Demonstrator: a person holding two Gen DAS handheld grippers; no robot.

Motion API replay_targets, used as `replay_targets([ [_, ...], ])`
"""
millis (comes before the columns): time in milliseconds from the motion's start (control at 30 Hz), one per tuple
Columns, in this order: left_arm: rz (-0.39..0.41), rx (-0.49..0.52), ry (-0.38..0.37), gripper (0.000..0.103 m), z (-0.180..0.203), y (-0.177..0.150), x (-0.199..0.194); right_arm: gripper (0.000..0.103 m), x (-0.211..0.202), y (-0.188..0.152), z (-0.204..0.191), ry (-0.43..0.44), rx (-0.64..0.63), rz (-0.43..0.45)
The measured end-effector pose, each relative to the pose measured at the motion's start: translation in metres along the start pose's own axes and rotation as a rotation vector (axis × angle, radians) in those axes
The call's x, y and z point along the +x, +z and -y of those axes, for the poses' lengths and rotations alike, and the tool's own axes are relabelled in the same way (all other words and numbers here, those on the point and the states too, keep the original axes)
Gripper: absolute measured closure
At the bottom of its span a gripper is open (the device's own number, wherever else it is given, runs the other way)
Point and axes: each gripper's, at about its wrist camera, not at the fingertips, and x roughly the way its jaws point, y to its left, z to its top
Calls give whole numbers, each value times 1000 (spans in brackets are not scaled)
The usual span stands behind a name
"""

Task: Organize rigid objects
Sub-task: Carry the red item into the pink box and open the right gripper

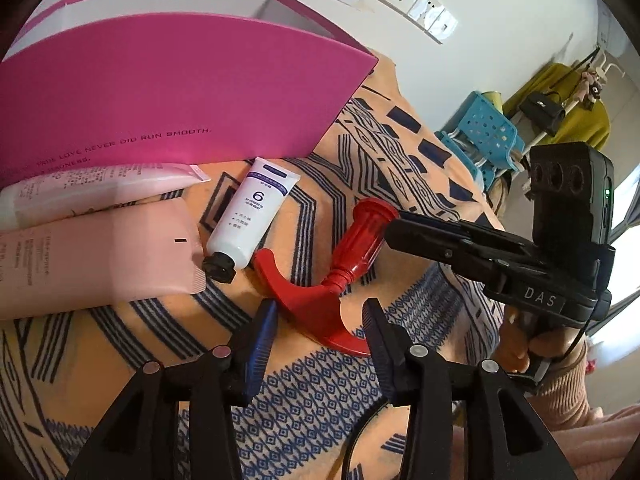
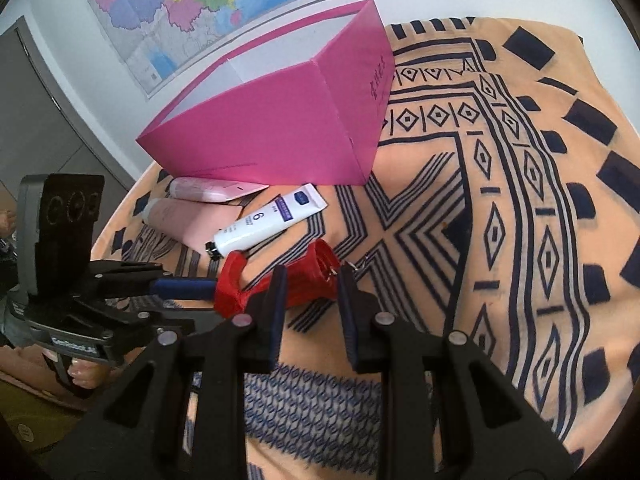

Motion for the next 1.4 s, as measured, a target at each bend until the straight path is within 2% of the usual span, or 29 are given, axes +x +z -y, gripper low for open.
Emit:
replay_targets([
  [300, 52, 16, 0, 59, 8, 0, -25, 75, -15, 4, -15, 14, -24, 40],
  [600, 155, 66, 45, 59, 21, 17, -59, 75, -37, 27, -37, 18, -90, 122],
  [933, 278, 136, 133, 59, 26, 59, -93, 75, -42, 69, -54, 27, -142, 209],
  [1133, 288, 144, 159, 59, 18, 87, -96, 75, -37, 96, -55, 18, -136, 252],
  [1400, 297, 136, 178, 59, 4, 116, -91, 75, -21, 118, -48, 13, -112, 241],
])
